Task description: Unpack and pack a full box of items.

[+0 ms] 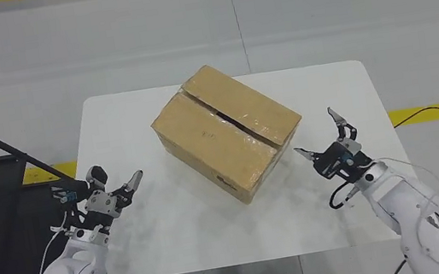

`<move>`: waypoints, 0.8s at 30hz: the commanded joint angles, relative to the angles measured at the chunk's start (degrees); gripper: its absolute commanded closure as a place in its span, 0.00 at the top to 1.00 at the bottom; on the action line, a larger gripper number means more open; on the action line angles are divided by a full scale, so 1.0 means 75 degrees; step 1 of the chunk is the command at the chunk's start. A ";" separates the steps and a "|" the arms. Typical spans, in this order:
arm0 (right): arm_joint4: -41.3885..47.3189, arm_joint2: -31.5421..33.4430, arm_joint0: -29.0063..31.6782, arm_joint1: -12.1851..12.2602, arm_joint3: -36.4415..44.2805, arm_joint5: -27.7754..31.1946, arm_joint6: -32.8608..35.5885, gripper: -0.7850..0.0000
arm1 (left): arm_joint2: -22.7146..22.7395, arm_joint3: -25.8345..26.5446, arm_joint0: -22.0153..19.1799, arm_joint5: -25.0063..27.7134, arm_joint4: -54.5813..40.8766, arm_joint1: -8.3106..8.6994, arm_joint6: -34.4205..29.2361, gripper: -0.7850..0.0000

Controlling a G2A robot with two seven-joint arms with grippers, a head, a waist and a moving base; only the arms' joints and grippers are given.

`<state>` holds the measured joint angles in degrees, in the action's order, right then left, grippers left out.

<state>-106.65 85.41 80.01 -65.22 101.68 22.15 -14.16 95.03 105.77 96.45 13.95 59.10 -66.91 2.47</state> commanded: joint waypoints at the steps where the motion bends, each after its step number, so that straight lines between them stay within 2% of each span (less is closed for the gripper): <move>1: 0.0002 0.0000 0.0001 0.0000 0.0002 -0.0001 -0.0004 1.00 | 0.0000 0.0000 0.0000 0.0000 0.0000 0.0000 0.0000 1.00; 5: -0.0014 -0.0023 -0.0008 -0.0001 -0.0035 -0.0036 -0.0032 1.00 | -0.0023 -0.0018 -0.0038 -0.0018 -0.0036 -0.0005 -0.0006 1.00; 15: 0.0327 -0.0240 -0.0750 -0.0071 -0.1317 -0.0683 -0.0265 1.00 | -0.0037 -0.0774 -0.0889 -0.0285 -0.0567 -0.0034 -0.0372 1.00; 24: 0.0657 -0.0659 -0.1578 -0.0154 -0.2287 -0.0753 -0.0718 1.00 | -0.0063 -0.0999 -0.0975 -0.0433 -0.0711 -0.0060 -0.0427 1.00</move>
<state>-101.78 80.95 69.00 -66.31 85.25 16.43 -19.36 94.55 98.44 89.15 10.89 53.91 -67.33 -0.79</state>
